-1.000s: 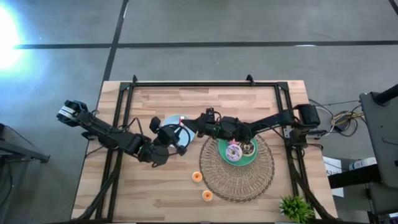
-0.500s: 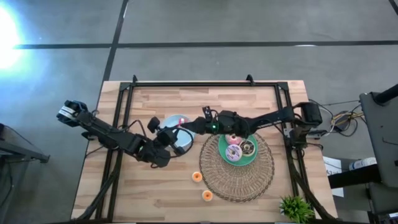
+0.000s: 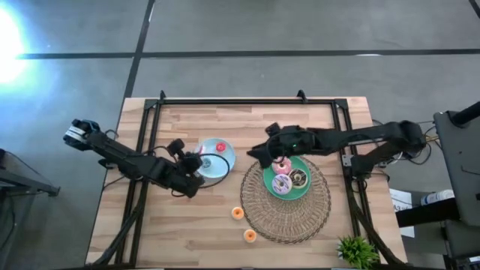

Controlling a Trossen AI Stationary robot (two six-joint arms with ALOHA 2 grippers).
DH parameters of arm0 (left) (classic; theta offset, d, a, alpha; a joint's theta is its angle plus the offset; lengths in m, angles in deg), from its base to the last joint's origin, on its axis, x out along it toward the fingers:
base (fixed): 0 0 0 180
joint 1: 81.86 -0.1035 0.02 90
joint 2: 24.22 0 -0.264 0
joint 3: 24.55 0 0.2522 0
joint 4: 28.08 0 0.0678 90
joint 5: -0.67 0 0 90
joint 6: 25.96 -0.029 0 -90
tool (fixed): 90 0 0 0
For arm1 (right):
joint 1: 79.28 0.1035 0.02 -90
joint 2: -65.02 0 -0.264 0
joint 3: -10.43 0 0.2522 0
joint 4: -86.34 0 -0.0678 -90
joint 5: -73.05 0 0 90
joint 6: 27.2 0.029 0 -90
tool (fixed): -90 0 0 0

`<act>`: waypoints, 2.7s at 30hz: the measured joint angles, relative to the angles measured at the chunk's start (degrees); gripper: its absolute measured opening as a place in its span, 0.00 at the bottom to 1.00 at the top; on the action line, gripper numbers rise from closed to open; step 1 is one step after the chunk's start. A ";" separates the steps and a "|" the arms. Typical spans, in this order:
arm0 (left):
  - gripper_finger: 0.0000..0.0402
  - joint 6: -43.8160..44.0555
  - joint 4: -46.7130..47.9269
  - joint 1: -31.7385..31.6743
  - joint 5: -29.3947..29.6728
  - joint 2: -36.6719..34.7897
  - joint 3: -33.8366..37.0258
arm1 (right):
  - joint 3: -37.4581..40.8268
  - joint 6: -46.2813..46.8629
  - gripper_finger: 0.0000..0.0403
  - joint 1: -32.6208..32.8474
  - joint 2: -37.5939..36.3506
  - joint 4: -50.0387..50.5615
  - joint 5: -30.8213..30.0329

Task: Pick & Place donuts
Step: Put the small dark pink donut onto the blue plate, then put the small yellow donut onto the blue plate

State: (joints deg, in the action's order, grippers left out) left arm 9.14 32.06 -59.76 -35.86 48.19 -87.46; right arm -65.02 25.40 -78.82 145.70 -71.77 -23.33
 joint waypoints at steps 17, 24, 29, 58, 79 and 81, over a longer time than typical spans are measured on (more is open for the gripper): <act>0.00 -15.89 -23.72 -27.10 -29.05 0.74 12.43 | 0.08 -0.83 0.51 0.42 -5.83 6.75 -7.67; 0.00 -18.47 -25.17 -31.05 -29.98 0.75 11.92 | 0.11 -0.79 0.51 0.43 -5.57 6.71 -7.69; 0.04 -19.02 -25.40 -31.05 -32.04 3.07 11.97 | 0.22 -1.10 0.51 0.40 -5.51 6.72 -7.76; 0.18 -20.18 -18.52 -23.35 -42.07 -0.86 2.04 | 0.42 -9.65 0.51 2.74 -4.94 13.12 0.73; 0.18 17.04 -16.39 13.34 -21.23 -4.00 2.68 | -11.70 -42.65 0.51 20.98 22.26 12.39 6.19; 0.18 18.73 -16.13 15.05 -19.87 -4.00 2.68 | -14.38 -44.46 0.51 21.60 25.92 12.70 6.24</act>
State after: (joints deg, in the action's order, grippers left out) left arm 27.86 15.93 -44.70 -55.73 44.19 -84.79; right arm -79.39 -19.06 -57.22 171.62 -59.07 -17.09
